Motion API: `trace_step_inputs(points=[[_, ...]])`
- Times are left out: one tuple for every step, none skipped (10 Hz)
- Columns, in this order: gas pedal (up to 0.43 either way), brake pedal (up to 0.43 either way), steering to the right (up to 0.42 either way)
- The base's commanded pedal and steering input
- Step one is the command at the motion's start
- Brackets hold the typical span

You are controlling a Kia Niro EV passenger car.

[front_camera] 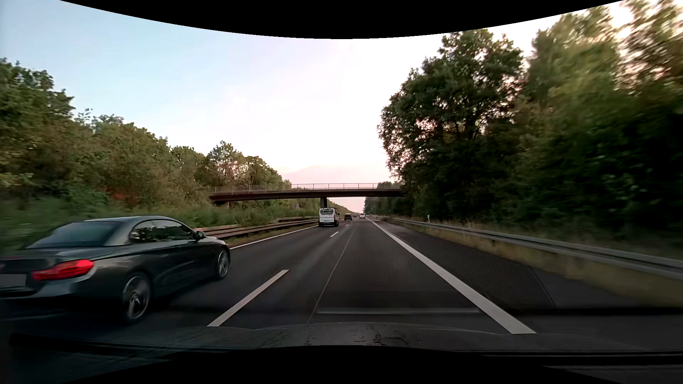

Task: Follow the waypoints while adhering to traffic rules and regulations

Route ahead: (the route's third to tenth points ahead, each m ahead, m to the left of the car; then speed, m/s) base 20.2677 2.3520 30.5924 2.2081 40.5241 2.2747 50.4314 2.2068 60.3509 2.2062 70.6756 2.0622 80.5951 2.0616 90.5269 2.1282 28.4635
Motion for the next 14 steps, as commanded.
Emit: trace_step_inputs(points=[[0.28, 0.0, -0.003], [0.28, 0.0, -0.003], [0.28, 0.0, -0.003], [0.28, 0.0, -0.004], [0.28, 0.0, -0.004], [0.28, 0.0, -0.004], [0.28, 0.0, -0.004], [0.28, 0.0, -0.004], [0.28, 0.0, -0.004], [0.28, 0.0, -0.004], [0.28, 0.0, -0.004], [0.28, 0.0, -0.004], [0.28, 0.0, -0.004], [0.28, 0.0, -0.004]])
